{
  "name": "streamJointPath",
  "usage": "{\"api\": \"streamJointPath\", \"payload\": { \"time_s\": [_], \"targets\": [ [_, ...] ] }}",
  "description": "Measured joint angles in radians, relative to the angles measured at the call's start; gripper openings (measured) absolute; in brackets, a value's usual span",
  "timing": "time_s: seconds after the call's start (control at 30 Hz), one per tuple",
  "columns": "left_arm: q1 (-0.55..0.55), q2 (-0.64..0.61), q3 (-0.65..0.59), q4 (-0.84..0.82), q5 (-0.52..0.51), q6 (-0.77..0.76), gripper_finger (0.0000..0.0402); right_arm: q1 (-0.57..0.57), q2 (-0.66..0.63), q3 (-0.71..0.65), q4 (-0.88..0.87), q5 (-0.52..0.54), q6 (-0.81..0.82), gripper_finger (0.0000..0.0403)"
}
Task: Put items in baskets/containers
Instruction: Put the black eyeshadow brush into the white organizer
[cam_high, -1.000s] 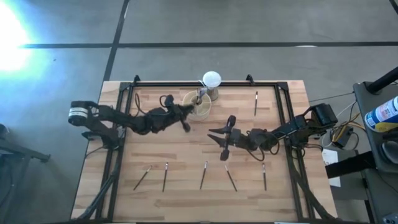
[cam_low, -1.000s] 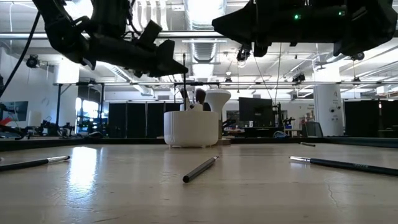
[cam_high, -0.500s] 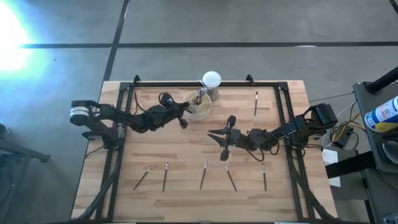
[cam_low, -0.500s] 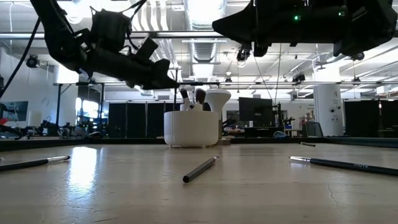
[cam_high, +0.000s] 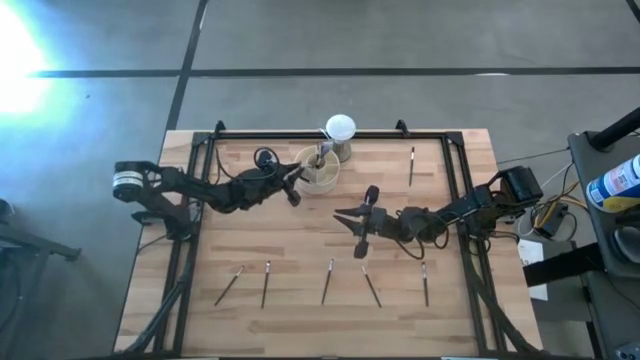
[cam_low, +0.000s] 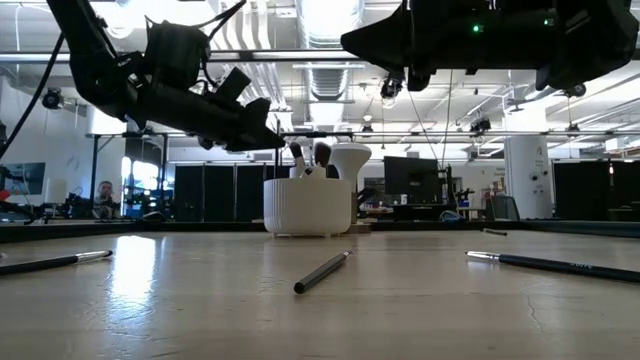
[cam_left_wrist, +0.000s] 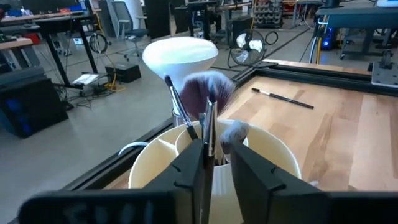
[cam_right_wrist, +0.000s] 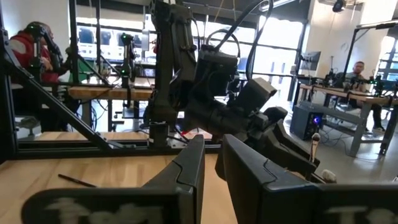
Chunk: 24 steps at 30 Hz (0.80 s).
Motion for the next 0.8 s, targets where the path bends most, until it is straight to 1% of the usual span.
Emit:
{"api": "streamJointPath", "payload": {
  "time_s": [0.1,0.4,0.5,0.6,0.8],
  "targets": [
    [0.0,0.0,0.0,-0.004,0.01,0.013,0.0088,0.0,0.0,0.0,0.0,0.0,0.0,0.0052],
    [0.0,0.0,-0.002,-0.03,0.032,0.012,0.0092,0.0,0.0,0.0,0.0,0.0,0.0,0.0052],
    [0.0,0.0,-0.002,-0.043,0.026,-0.015,0.0092,0.0,0.0,0.0,0.0,0.0,0.0,0.0052],
    [0.0,0.0,-0.002,-0.061,-0.003,-0.036,0.0092,0.0,0.0,0.0,0.0,0.0,0.0,0.0052],
    [0.0,-0.006,0.0,-0.07,0.004,-0.04,0.0092,0.0,0.0,0.0,0.0,0.0,0.0,0.0052]
  ]
}}
